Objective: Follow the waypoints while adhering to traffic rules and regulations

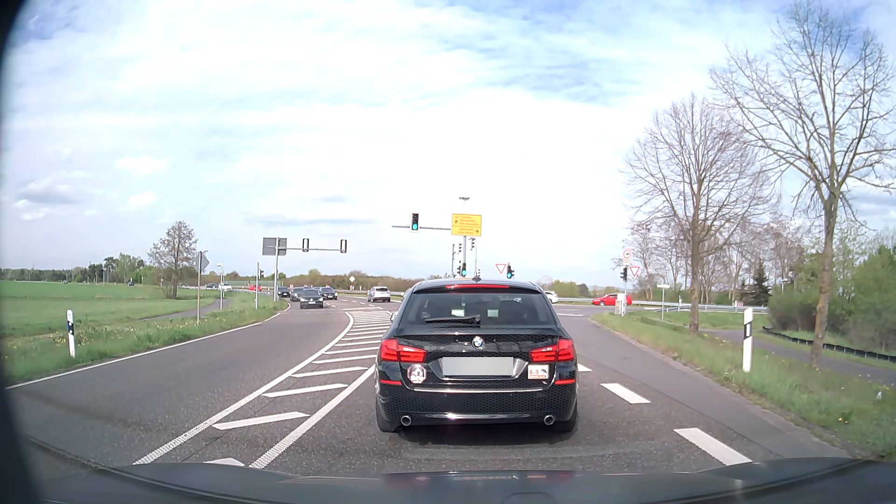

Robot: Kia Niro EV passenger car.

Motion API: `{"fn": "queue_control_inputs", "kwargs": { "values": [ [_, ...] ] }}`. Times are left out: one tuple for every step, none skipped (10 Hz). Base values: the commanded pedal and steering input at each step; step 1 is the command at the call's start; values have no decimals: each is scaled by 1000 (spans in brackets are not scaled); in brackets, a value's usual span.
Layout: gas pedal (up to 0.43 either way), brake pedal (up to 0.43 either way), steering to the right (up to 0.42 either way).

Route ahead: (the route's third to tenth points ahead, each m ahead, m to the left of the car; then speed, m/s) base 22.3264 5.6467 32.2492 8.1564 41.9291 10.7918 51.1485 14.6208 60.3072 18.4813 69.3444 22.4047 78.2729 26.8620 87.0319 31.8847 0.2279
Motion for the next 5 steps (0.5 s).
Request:
{"fn": "queue_control_inputs", "kwargs": {
  "values": [
    [0, 0, -19],
    [0, 0, -19],
    [0, 0, -19],
    [0, 0, -19],
    [28, 0, -19]
  ]
}}
